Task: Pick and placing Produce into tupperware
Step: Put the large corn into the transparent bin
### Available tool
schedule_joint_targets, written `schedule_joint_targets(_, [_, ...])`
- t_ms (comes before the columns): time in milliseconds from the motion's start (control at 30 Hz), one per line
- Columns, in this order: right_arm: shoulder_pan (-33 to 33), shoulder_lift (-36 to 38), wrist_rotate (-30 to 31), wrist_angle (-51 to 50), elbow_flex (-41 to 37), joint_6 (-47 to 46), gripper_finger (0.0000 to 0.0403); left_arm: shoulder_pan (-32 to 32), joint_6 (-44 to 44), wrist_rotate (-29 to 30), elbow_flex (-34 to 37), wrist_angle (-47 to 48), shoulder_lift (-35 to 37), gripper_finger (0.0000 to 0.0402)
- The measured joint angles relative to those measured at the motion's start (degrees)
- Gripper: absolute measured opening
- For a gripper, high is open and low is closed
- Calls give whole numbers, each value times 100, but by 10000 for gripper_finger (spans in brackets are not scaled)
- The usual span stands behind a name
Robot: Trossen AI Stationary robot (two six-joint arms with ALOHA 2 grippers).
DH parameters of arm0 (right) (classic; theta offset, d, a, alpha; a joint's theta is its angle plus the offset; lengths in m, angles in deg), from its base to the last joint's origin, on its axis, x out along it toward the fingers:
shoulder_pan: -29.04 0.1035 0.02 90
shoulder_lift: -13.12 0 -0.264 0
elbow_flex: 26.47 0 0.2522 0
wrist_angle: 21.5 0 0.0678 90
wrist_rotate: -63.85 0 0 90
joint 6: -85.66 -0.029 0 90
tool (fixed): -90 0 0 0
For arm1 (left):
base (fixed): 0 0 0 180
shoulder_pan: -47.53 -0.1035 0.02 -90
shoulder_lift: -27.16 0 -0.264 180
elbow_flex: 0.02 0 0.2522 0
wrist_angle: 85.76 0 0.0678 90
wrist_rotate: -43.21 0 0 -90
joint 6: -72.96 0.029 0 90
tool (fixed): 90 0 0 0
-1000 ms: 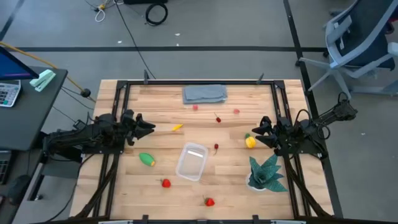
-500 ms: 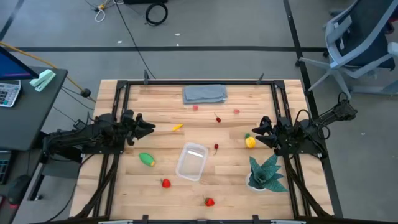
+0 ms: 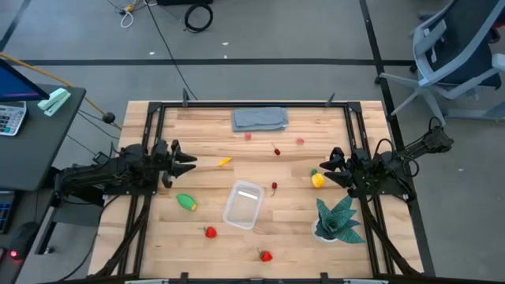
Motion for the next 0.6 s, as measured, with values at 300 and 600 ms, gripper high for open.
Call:
schedule_joint_targets(300, [0,0,0,0,0,0,200,0,155,38,6,-124,0,157])
schedule_joint_targets(600, [0,0,0,1,0,1,200,0,-697,93,6,-1156,0,154])
